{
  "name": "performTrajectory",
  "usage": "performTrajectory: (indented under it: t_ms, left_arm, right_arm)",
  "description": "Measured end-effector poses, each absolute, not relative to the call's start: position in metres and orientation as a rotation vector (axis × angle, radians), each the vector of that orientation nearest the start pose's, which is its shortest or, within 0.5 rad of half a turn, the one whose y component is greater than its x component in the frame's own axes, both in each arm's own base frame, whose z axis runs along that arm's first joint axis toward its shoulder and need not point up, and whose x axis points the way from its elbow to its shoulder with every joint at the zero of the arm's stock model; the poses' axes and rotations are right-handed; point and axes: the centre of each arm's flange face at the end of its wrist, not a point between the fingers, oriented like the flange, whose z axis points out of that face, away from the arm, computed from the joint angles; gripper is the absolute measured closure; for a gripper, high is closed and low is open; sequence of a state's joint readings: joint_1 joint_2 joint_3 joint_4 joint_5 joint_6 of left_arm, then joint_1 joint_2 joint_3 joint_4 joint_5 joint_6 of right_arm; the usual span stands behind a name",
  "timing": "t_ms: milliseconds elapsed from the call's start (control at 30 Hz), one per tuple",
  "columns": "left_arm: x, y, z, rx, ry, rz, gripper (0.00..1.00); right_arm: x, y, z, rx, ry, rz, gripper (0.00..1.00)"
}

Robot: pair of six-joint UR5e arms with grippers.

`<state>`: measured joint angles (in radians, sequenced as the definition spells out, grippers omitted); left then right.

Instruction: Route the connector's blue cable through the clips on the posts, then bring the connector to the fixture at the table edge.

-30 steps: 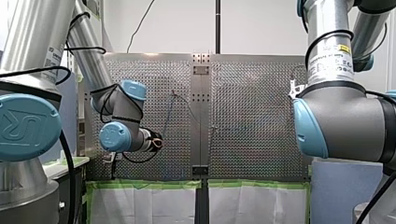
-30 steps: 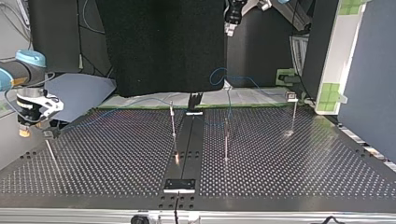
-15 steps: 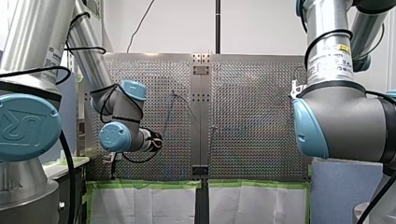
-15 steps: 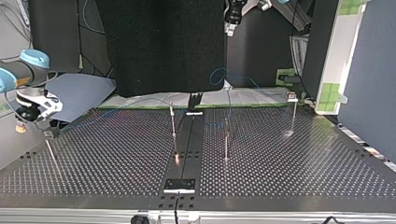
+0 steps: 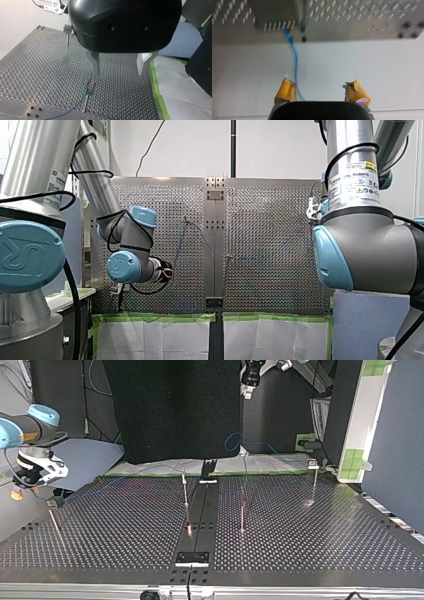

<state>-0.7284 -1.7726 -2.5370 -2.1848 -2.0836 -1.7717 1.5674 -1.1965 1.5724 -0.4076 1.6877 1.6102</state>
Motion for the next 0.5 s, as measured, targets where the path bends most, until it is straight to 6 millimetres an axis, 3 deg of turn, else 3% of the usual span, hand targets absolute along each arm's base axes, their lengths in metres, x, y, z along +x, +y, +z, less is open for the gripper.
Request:
performTrajectory:
  t_ms: [500]
  left_arm:
    - [0.171,-0.263,0.103,0.076,1.755,-0.206,0.0]
  right_arm:
    - [0.179,-0.549,0.328,1.184,-1.248,1.119,0.0]
